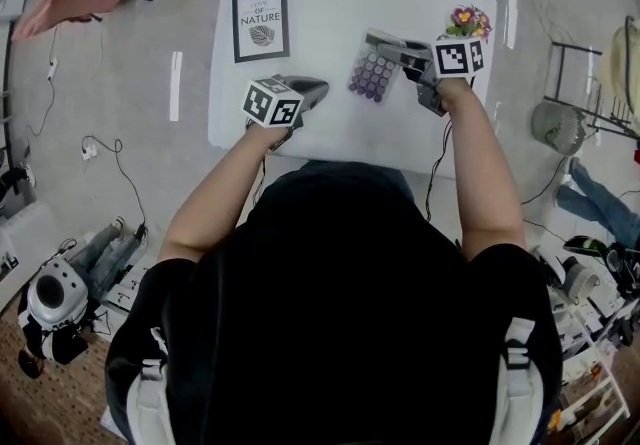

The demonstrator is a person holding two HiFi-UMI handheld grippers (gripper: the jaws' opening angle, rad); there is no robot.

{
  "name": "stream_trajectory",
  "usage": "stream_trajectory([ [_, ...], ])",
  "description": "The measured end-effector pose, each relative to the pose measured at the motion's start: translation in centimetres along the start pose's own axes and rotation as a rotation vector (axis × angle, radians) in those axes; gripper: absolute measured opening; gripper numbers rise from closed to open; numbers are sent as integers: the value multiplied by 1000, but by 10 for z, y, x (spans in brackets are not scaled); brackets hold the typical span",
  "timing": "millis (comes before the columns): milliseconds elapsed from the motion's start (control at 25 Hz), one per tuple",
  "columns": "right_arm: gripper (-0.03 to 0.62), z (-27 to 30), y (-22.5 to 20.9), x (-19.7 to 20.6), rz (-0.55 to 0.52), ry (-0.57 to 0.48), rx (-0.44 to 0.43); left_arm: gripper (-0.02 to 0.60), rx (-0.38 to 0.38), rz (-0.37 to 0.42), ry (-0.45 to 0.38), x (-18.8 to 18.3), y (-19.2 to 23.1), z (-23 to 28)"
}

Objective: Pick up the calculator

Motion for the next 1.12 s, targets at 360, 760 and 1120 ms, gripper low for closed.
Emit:
stream_trajectory([
  [360,112,-41,33,10,-40,-72,18,17,-11,52,-44,-11,-28,-22],
  [760,112,-82,66,41,-77,-153,33,17,-32,109,-80,-5,-61,-38],
  [1120,112,-102,94,67,-113,-228,14,17,-45,139,-111,4,-78,-65],
])
Point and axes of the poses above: the fingertips, and each gripper's own axes: z forward along the fingers, y to its left, x out of its underside, the point moved 8 cm from there along -z, backward along the fingers, and after that the axes turned 14 degrees about y, right-handed, at the moved point
